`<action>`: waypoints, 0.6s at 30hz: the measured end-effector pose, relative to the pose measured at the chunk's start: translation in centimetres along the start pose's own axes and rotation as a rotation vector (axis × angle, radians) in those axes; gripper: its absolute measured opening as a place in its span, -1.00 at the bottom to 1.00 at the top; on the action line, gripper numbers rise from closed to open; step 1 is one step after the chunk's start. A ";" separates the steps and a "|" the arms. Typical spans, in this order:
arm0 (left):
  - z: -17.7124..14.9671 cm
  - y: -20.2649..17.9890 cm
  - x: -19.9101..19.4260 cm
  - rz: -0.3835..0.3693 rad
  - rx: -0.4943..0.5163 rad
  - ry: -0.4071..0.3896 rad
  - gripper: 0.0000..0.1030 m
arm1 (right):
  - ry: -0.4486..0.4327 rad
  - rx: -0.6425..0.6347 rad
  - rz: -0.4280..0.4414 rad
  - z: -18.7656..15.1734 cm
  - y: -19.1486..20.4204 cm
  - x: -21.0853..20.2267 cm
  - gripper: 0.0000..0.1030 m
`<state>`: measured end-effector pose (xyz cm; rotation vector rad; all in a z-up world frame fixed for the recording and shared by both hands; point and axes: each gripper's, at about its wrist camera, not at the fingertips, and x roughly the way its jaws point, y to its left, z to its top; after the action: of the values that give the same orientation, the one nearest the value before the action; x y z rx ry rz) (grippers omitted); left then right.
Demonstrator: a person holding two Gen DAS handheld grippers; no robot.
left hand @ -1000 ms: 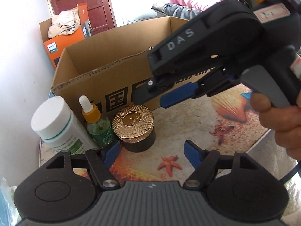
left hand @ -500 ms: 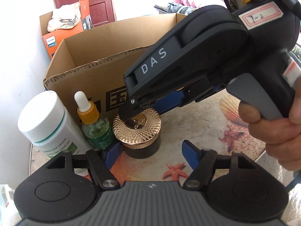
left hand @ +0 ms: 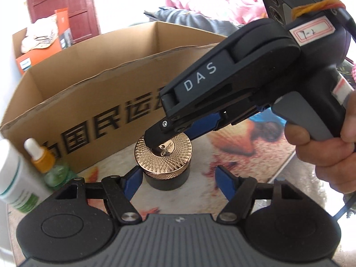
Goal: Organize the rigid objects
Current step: 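Close the right tool on the gold round jar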
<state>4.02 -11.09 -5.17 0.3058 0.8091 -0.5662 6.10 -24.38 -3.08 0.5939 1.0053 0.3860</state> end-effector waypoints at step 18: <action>0.9 -2.0 1.8 0.047 0.047 0.048 0.09 | -0.032 0.081 0.015 -1.4 -2.5 -2.0 -0.20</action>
<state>4.36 -13.73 -6.02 0.3820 0.8340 -0.5361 3.98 -27.08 -3.84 0.6784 0.9903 0.3491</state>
